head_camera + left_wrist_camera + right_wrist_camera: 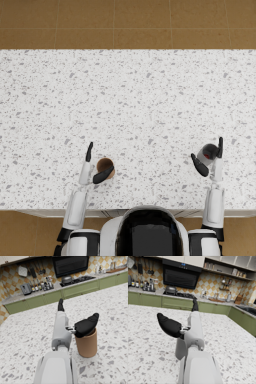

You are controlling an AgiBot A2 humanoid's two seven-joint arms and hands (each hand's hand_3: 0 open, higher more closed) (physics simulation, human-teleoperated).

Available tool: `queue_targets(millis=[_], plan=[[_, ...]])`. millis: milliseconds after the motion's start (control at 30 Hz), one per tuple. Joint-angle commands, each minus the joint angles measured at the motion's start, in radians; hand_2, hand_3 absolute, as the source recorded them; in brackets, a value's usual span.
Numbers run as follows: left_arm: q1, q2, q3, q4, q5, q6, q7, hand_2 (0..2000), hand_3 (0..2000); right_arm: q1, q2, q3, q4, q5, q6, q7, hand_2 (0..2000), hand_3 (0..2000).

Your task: Pick up two cups and pour the berry on the right into the cup on the left

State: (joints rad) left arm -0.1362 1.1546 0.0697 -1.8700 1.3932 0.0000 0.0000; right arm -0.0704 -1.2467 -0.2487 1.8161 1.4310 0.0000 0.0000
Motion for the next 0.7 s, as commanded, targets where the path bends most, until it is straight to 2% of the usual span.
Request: queue_targets(millis=[33,367,700], plan=[[-0.055,-0.015,-0.017,-0.009,0.0,0.0,0.0,0,0,-0.015,-0.007,-0.062,-0.038,0.012,0.0,0.0,0,0],[-0.122,-0.015,-0.006,0.035,0.0,0.0,0.0,0,0,-0.037,-0.03,-0.064,-0.152,0.04,0.0,0.0,0,0],[-0.087,0.018,0.046,0.137,0.0,0.0,0.0,0,0,0.021,-0.033,-0.023,-0.293,0.041,0.0,0.0,0,0]])
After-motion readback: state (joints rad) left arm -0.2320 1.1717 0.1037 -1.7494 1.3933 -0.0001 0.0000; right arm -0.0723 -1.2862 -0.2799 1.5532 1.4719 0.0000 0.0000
